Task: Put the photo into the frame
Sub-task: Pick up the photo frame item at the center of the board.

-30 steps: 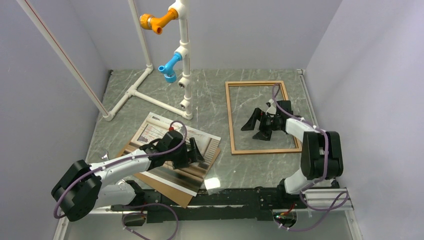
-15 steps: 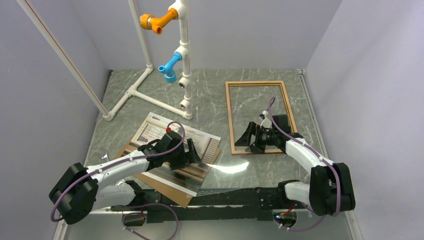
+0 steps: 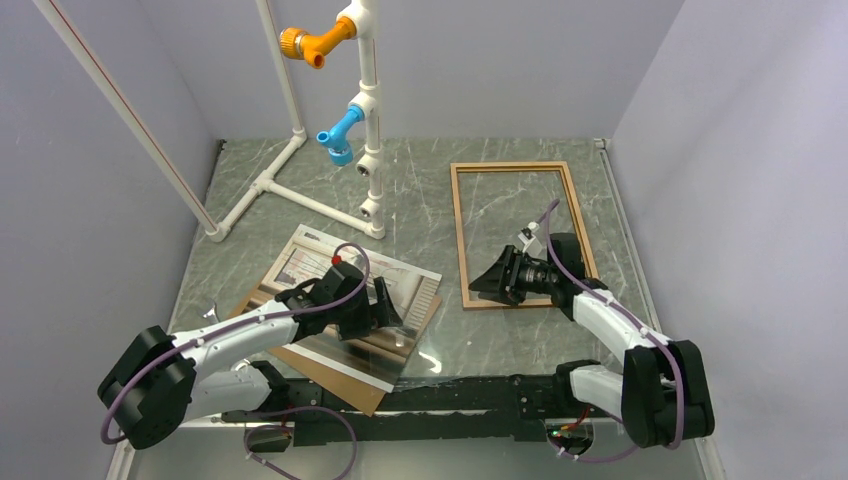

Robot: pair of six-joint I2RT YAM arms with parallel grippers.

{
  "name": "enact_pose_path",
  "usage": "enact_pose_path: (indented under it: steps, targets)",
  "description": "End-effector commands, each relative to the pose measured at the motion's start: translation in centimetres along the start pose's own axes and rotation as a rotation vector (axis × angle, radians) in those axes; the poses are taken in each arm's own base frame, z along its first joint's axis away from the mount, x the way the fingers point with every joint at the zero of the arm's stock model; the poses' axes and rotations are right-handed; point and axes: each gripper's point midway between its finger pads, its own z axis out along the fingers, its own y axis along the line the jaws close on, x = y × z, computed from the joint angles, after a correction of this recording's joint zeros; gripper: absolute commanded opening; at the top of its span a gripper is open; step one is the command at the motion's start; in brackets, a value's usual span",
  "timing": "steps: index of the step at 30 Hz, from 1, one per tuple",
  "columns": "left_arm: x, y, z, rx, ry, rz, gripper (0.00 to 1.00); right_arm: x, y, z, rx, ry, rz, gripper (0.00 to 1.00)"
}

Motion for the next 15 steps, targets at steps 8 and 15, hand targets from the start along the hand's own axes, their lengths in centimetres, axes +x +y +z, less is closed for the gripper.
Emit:
enact_pose_path:
  steps: [8,15]
  targets:
    - [-0.6,-0.4,-0.9,-0.009,-0.022,0.024,0.99,-1.0,2.2,-1.1,0.018,-0.024,-0.038,0.15]
    - [-1.0,-1.9,-2.2,0.052,-0.038,0.046,0.99,-3.2,4.9,-4.1,0.131,-0.124,-0.147,0.00]
